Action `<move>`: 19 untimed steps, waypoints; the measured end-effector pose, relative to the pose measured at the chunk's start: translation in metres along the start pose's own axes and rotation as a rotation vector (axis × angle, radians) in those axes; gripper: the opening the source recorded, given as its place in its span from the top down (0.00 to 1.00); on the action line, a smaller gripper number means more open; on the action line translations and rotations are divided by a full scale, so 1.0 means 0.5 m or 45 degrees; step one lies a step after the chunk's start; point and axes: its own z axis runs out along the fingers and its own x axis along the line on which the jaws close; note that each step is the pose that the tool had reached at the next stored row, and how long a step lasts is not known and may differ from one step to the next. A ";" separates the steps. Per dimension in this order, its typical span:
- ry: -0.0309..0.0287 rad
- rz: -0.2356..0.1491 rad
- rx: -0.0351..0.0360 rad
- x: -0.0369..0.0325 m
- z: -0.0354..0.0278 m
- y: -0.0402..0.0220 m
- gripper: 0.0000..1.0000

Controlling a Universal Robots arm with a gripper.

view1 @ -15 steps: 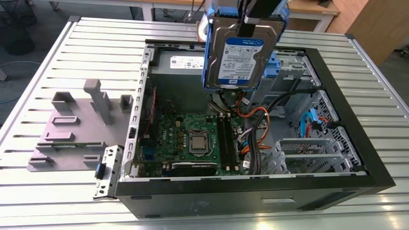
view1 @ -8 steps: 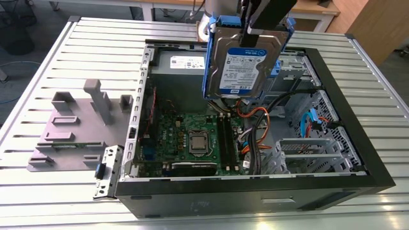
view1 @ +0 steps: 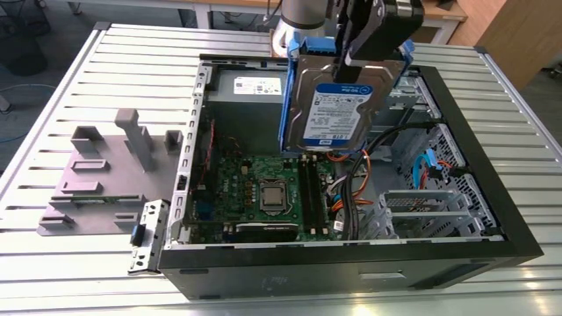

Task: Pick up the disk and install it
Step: 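Pick up the disk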

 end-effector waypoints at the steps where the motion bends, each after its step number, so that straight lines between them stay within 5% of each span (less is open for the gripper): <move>1: 0.0003 0.000 0.0000 0.007 0.000 0.000 0.65; 10: 0.0000 0.000 0.0000 0.069 -0.002 0.000 0.65; 19: -0.0001 0.000 0.0000 0.115 -0.004 0.000 0.65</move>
